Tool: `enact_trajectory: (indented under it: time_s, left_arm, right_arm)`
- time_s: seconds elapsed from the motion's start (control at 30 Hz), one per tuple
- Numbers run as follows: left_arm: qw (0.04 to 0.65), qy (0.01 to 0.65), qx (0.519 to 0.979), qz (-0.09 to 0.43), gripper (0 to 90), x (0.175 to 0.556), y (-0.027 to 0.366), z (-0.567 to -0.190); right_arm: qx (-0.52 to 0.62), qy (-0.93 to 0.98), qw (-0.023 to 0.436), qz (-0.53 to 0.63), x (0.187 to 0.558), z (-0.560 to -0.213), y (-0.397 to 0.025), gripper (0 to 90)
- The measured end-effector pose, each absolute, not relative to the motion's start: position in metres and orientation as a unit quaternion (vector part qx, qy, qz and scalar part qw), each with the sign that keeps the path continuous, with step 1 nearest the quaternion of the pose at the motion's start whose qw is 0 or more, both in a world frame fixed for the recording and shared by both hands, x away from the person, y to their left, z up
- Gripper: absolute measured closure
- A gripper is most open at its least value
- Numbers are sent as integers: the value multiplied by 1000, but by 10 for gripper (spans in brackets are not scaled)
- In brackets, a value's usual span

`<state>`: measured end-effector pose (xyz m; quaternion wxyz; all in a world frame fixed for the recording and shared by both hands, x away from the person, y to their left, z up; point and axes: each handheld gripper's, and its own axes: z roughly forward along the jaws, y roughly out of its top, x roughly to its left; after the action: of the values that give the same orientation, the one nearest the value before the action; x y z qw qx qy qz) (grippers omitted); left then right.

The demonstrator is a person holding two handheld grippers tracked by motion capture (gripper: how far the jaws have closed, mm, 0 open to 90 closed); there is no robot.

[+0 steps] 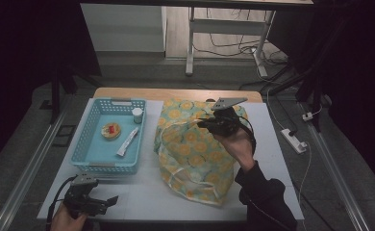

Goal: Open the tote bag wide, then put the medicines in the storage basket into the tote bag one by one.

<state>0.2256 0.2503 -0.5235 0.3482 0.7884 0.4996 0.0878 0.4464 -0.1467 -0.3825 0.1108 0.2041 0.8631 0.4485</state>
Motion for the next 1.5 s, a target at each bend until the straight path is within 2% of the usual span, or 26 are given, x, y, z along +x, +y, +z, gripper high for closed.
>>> enact_trajectory:
  time_s: [0.5, 0.77, 1.13, 1.5]
  left_arm:
    - [362, 500, 780, 98, 0, 223, 253, -522]
    - [393, 494, 771, 83, 0, 221, 258, -518]
    - [397, 492, 769, 98, 0, 219, 259, -508]
    - [422, 458, 776, 101, 0, 222, 259, -499]
  right_arm:
    - [205, 865, 101, 446, 448, -391, -149, 896]
    - [201, 867, 101, 444, 449, -391, -152, 895]
    - [194, 870, 95, 443, 450, -393, -153, 895]
    - [191, 870, 93, 444, 450, -393, -154, 895]
